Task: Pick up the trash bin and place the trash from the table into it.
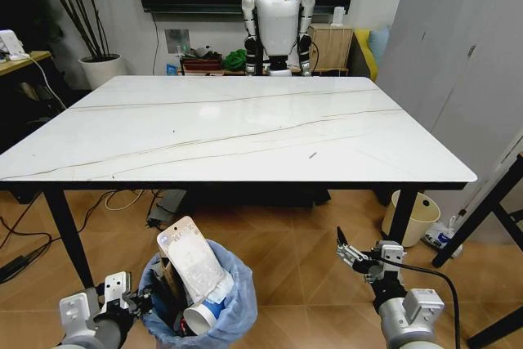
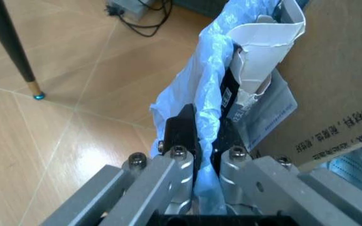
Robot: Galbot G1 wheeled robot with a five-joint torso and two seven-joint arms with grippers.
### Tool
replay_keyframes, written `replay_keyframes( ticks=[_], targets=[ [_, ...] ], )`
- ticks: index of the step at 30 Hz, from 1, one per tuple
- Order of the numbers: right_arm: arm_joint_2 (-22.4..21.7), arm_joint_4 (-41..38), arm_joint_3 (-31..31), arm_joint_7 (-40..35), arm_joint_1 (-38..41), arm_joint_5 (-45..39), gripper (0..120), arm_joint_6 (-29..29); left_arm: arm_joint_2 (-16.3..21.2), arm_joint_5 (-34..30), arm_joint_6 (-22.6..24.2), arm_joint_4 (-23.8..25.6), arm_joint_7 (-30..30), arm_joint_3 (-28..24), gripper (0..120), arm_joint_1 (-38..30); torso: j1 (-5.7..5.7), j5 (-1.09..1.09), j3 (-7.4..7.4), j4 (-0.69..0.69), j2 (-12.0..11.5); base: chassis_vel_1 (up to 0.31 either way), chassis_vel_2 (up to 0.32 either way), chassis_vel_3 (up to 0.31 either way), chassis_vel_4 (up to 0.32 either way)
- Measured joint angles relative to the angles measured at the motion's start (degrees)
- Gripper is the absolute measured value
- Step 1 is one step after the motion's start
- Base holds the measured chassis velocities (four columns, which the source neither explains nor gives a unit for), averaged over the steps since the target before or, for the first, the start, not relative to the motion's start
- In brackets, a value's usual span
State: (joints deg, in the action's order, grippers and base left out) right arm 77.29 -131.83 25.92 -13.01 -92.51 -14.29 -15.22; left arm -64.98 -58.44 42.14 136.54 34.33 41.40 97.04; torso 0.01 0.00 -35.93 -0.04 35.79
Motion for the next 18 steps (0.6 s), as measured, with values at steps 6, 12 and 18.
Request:
replay_keyframes(
  ticks=[6, 12, 18],
  targets=[
    [0.02, 0.17, -0.06, 0.00, 0.14, 0.00, 100, 0.02, -0.16, 0.03, 0.00, -3.04, -0.56, 0.84, 0, -1.37, 0.00, 0.00, -0.04, 0.00, 0.08, 0.000, 0.000, 0.000, 0.000],
    [-0.05, 0.26, -0.02, 0.00, 0.25, -0.02, 100, 0.06, -0.82, -0.03, 0.00, -8.52, -1.75, 1.88, 0, -3.18, -0.01, -0.01, -0.08, 0.01, 0.14, 0.000, 0.000, 0.000, 0.000],
    [-0.34, 0.48, 0.07, -0.01, 0.35, -0.10, 100, 0.17, -1.32, 7.76, -0.62, -19.75, -12.05, 2.35, 0, -6.20, -0.01, 0.00, -0.11, 0.00, 0.23, 0.000, 0.000, 0.000, 0.000]
  ],
)
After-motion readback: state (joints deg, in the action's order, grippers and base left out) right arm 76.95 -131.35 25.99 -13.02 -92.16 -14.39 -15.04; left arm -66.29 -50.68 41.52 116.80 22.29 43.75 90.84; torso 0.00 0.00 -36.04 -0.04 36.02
